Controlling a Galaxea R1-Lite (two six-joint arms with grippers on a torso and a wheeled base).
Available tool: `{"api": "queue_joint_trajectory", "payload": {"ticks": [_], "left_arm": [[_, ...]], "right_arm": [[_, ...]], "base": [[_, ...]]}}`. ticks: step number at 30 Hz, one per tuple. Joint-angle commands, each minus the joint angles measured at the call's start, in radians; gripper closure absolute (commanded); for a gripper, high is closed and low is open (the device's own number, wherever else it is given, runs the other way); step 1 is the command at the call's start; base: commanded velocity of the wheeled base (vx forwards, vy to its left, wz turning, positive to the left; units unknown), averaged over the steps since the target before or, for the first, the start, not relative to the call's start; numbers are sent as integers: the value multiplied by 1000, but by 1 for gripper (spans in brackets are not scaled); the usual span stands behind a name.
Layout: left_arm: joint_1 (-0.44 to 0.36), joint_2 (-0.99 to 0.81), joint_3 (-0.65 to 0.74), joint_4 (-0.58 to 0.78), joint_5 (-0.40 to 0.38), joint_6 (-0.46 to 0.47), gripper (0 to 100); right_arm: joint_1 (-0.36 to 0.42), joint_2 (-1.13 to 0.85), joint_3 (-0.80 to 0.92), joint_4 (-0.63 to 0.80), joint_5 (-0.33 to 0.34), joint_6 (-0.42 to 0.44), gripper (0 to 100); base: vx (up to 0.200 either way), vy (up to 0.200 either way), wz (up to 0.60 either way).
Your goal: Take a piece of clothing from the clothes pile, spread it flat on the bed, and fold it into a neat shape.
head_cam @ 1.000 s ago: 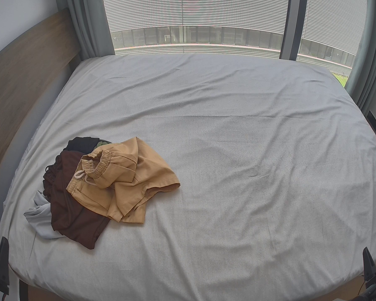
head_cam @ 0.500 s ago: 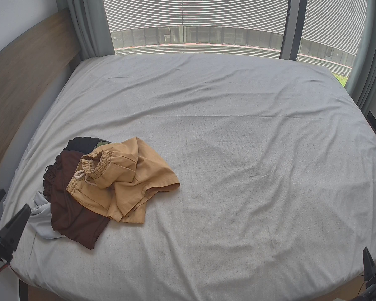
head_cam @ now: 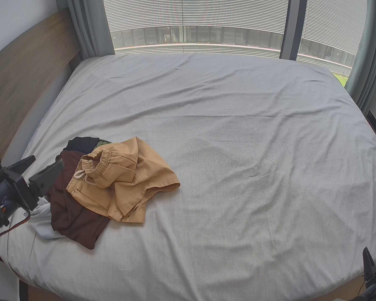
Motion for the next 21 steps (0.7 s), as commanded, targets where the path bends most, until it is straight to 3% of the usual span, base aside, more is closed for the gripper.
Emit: {"api": "queue_joint_trajectory", "payload": {"ticks": [1, 9, 21], "left_arm": [[16, 131, -32, -15, -11, -10, 0], [47, 223, -49, -26, -21, -79, 0], [97, 356, -78, -52, -97, -89, 0]], "right_arm": [[0, -16, 16, -1, 0, 1, 0], [0, -16, 16, -1, 0, 2, 0], [1, -16, 16, -1, 0, 4, 0]], "base": [[0, 0, 0], [0, 0, 0], [0, 0, 0]]}}
